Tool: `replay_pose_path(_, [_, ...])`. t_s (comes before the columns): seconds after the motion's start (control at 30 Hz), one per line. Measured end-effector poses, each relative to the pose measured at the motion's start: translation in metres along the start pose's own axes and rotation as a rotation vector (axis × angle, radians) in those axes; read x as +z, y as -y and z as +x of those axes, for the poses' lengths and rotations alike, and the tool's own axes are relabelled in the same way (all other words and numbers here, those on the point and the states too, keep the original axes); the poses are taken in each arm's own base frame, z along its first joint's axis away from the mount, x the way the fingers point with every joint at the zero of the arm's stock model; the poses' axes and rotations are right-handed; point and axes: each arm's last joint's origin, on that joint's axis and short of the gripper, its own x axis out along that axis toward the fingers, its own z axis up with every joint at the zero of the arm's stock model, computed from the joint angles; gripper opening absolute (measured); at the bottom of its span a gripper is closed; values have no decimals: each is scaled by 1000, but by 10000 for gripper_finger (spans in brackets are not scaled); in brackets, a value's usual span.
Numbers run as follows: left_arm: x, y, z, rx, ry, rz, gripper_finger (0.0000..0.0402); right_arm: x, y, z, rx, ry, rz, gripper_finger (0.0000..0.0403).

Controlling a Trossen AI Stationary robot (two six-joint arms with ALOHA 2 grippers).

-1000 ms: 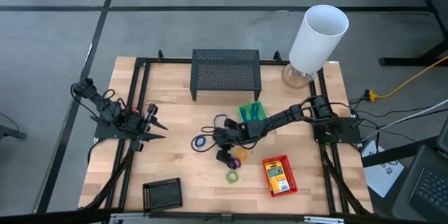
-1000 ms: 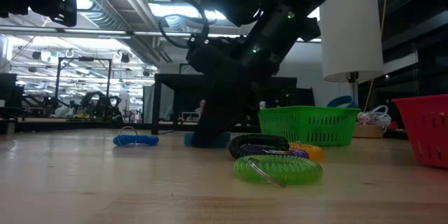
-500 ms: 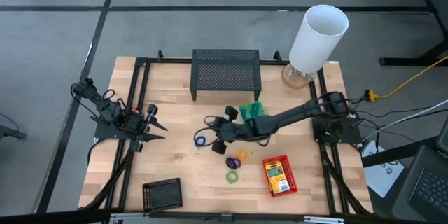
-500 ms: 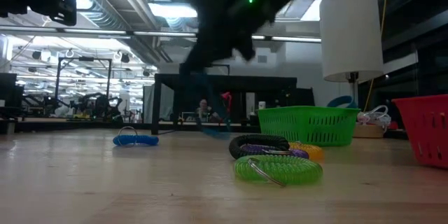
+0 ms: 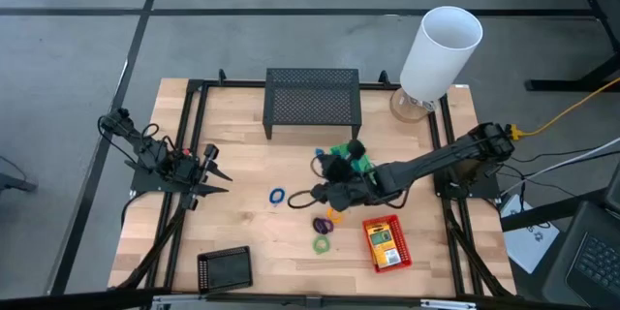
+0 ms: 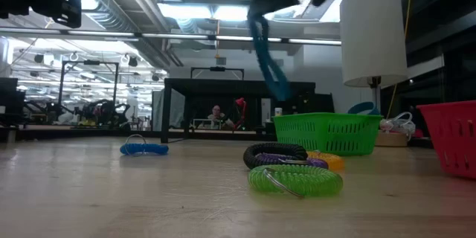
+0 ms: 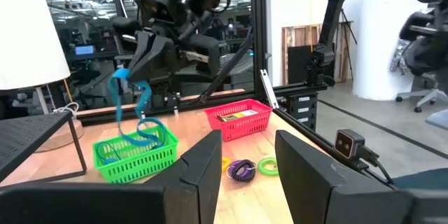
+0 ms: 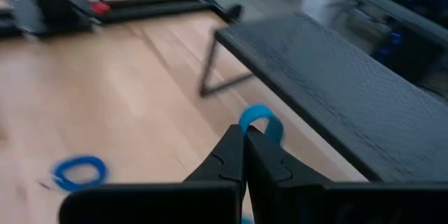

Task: Pick & Place Office Desk Supplies
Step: Put the blue rubber band into the green basket

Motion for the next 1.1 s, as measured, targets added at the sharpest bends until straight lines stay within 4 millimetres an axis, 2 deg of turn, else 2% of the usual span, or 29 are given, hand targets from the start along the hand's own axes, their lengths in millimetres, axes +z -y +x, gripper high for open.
replay_pose_path(0.4, [0, 0, 0, 0, 0, 6, 129, -38, 21, -6, -162, -170, 31, 2])
replay_pose_path(0.8, [0, 0, 0, 0, 1, 22, 129, -99, 30, 7, -158, -315, 111, 2])
replay_pose_path(1.1, [1, 0, 0, 3, 14, 37, 129, -113, 33, 29, -80, -281, 133, 2])
